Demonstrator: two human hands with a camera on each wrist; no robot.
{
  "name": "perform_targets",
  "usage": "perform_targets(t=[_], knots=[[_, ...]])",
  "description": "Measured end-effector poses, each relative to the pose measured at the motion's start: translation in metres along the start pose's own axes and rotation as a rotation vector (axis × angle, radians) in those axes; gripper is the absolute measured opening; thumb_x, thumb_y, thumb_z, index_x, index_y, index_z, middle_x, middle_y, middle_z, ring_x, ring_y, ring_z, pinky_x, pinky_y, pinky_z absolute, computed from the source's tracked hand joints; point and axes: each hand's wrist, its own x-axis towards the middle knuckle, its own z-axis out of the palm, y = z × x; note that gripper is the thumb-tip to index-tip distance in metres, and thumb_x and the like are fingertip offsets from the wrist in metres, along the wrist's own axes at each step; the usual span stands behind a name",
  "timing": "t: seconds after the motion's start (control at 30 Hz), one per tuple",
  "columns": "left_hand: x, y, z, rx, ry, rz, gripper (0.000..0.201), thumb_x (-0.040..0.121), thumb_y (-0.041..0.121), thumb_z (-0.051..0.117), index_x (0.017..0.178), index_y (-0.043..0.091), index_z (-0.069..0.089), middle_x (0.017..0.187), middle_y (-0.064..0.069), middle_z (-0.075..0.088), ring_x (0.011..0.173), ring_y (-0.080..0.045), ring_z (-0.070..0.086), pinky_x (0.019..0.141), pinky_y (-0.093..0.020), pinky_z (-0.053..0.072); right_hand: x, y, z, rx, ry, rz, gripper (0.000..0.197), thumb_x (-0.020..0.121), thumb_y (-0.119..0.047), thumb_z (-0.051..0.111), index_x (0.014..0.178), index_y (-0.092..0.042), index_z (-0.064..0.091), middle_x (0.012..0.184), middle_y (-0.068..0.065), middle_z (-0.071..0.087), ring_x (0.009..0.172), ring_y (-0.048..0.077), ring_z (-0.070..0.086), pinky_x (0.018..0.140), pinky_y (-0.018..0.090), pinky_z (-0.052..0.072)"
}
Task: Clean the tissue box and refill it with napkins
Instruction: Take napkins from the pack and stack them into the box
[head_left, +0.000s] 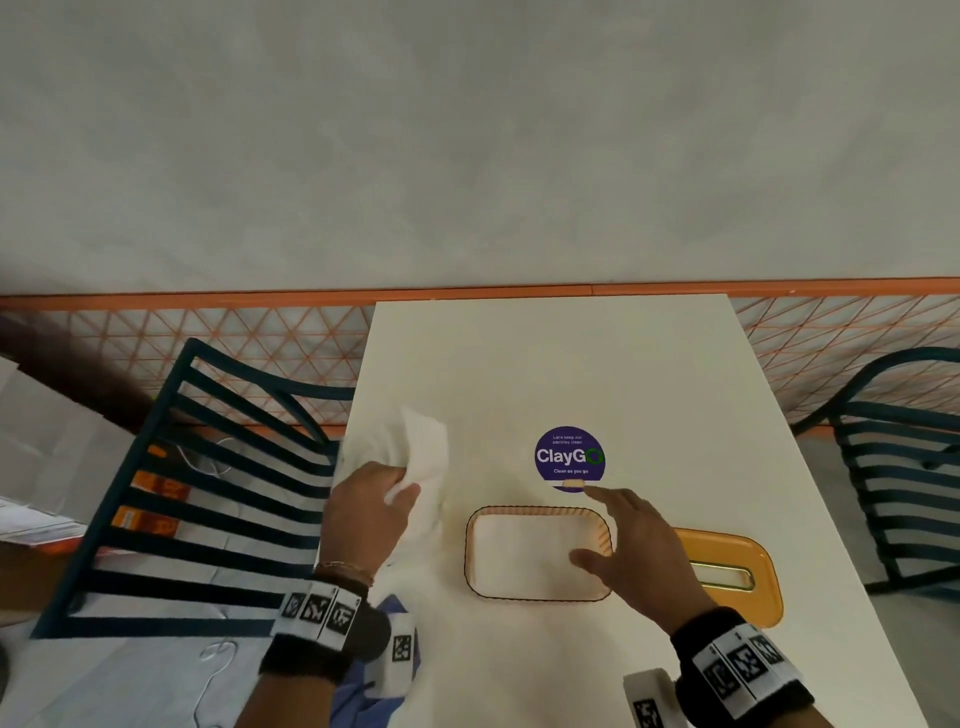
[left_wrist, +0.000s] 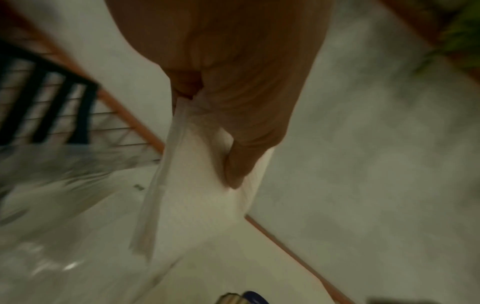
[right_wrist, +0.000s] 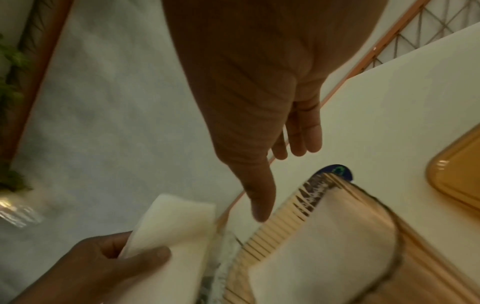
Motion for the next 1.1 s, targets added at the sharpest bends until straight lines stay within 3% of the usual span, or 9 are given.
perform_targets(t=[0.07,0.13,0.27,0.43,0.57,0.77,0.83,0.97,1.1], knots=[[-0.012,0.016,-0.008,0.042,-0.043,0.244,0.012,0.081,0.020,0.083,0.093,0.022,0.080,0.087,0.006,0.070,0.081,-0.015,0.064,0.073,-0.031,0.056,0.001,-0.010,-0.009,0.077,-0.028,-0.043,0.101,0.064,-0.053,0.090,0.149,-0.033,0.038,0.141,-0.011,0.054,0.125,0.011,0.052,0.102,0.026,0.045],[-0.020,0.029,-0.006,0.049,-0.119,0.430,0.030,0.070,0.010,0.087,0.092,0.030,0.081,0.090,0.012,0.072,0.083,-0.011,0.065,0.069,-0.025,0.057,0.002,-0.017,-0.015,0.198,-0.063,-0.056,0.121,0.054,-0.059,0.092,0.154,-0.036,0.028,0.145,-0.017,0.048,0.129,0.006,0.048,0.107,0.026,0.043],[-0.028,0.056,0.010,0.030,-0.232,0.546,0.040,0.065,0.008,0.084,0.092,0.037,0.081,0.093,0.018,0.074,0.081,-0.009,0.065,0.062,-0.023,0.057,0.003,-0.016,-0.018,0.287,-0.091,-0.080,0.140,0.048,-0.051,0.097,0.159,-0.034,0.014,0.142,-0.023,0.039,0.126,0.001,0.040,0.104,0.020,0.035],[-0.030,0.079,0.039,-0.015,-0.305,0.490,0.032,0.072,0.015,0.078,0.092,0.041,0.079,0.089,0.020,0.073,0.083,-0.006,0.061,0.065,-0.018,0.049,-0.005,0.005,-0.014,0.204,-0.128,-0.130,0.109,0.058,-0.039,0.094,0.150,-0.040,0.035,0.140,-0.019,0.053,0.122,0.006,0.049,0.102,0.023,0.042],[-0.031,0.089,0.058,-0.090,-0.397,0.395,0.029,0.076,0.018,0.076,0.093,0.042,0.076,0.090,0.018,0.072,0.090,-0.003,0.059,0.077,-0.022,0.051,-0.008,0.019,-0.007,0.118,-0.018,-0.153,0.075,0.067,-0.030,0.089,0.134,-0.032,0.057,0.121,-0.012,0.067,0.110,0.013,0.058,0.091,0.026,0.049],[-0.039,0.077,0.072,-0.237,-0.447,0.136,0.053,0.070,0.018,0.083,0.105,0.041,0.050,0.097,0.023,0.068,0.088,-0.002,0.065,0.076,-0.019,0.054,0.005,0.021,0.012,-0.032,-0.040,-0.155,0.041,0.072,-0.029,0.083,0.111,-0.029,0.070,0.107,-0.010,0.069,0.092,0.010,0.050,0.076,0.021,0.036],[-0.042,0.071,0.071,-0.236,-0.445,0.085,0.056,0.071,0.018,0.084,0.108,0.044,0.052,0.098,0.026,0.069,0.089,0.001,0.066,0.077,-0.015,0.053,0.009,0.018,0.014,-0.008,-0.051,-0.134,0.028,0.076,-0.028,0.082,0.103,-0.030,0.072,0.101,-0.011,0.070,0.089,0.008,0.049,0.073,0.020,0.034],[-0.042,0.065,0.066,-0.237,-0.401,0.067,0.031,0.074,0.014,0.083,0.092,0.038,0.074,0.088,0.023,0.073,0.084,0.001,0.068,0.075,-0.011,0.049,0.010,0.013,0.006,0.098,-0.080,-0.116,0.021,0.076,-0.023,0.084,0.092,-0.032,0.072,0.091,-0.014,0.072,0.081,0.006,0.060,0.069,0.015,0.042],[-0.037,0.067,0.064,-0.285,-0.442,0.011,0.038,0.071,0.017,0.086,0.100,0.037,0.074,0.097,0.021,0.074,0.093,0.001,0.068,0.079,-0.008,0.050,0.008,0.014,0.002,0.075,-0.102,-0.107,0.027,0.075,-0.026,0.084,0.098,-0.032,0.071,0.096,-0.015,0.071,0.084,0.005,0.061,0.073,0.015,0.045]])
